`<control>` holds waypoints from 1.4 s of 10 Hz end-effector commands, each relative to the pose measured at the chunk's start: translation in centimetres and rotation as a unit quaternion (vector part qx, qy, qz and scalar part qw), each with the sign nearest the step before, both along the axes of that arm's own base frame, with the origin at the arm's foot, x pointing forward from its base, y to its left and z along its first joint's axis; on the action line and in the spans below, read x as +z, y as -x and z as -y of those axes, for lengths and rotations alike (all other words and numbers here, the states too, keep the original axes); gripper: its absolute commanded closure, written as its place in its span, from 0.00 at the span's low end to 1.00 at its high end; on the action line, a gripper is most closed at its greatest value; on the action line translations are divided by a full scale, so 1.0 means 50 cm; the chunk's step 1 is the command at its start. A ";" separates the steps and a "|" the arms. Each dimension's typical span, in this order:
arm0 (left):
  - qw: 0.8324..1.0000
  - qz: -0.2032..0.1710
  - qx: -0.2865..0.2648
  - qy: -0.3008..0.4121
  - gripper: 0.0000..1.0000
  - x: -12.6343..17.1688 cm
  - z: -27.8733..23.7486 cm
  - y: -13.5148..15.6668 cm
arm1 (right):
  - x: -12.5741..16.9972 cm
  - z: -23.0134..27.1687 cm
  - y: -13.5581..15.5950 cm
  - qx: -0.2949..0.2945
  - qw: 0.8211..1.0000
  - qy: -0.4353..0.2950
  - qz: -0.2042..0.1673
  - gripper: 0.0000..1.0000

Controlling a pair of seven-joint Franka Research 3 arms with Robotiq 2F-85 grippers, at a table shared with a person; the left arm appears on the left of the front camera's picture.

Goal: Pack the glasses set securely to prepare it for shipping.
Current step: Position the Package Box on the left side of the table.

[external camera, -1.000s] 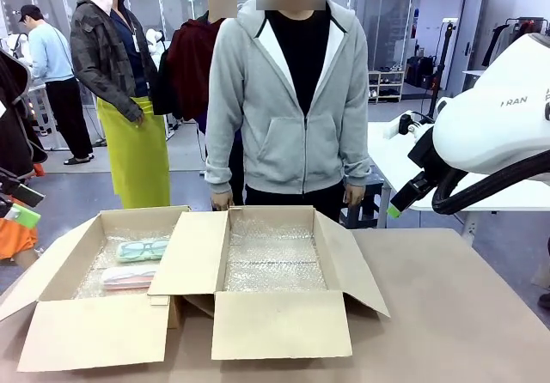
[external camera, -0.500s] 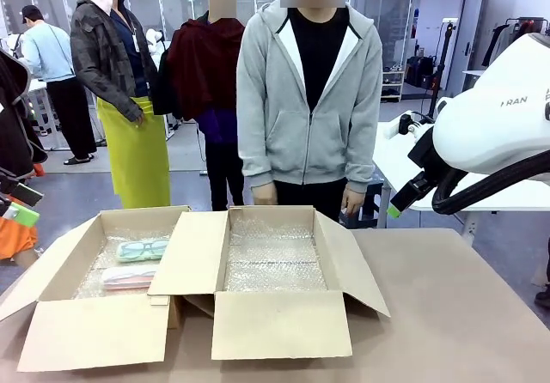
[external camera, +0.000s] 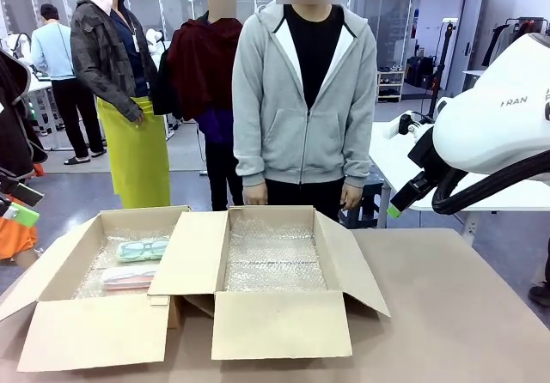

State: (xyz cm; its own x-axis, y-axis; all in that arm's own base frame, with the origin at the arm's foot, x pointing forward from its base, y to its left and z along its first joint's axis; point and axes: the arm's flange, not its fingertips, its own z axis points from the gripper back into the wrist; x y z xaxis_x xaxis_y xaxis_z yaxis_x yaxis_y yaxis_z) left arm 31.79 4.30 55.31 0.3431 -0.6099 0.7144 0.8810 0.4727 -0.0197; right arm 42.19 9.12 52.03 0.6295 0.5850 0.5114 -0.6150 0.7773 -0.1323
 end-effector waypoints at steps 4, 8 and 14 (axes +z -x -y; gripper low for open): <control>1.000 -0.002 0.006 -0.007 0.00 0.006 -0.001 0.001 | 0.003 -0.005 0.000 -0.007 1.000 0.001 -0.002 0.00; 1.000 -0.002 0.006 -0.007 0.00 0.006 -0.001 0.001 | 0.003 -0.005 0.000 -0.007 1.000 0.001 -0.002 0.00; 1.000 -0.002 0.006 -0.007 0.00 0.006 -0.001 0.001 | 0.003 -0.005 0.000 -0.007 1.000 0.001 -0.002 0.00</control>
State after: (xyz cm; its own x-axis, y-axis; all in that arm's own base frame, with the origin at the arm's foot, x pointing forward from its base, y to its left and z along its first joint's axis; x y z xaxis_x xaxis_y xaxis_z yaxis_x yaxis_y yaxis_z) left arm 31.79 4.31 55.31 0.3431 -0.6099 0.7144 0.8810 0.4727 -0.0197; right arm 42.19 9.12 52.03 0.6295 0.5851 0.5114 -0.6150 0.7773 -0.1323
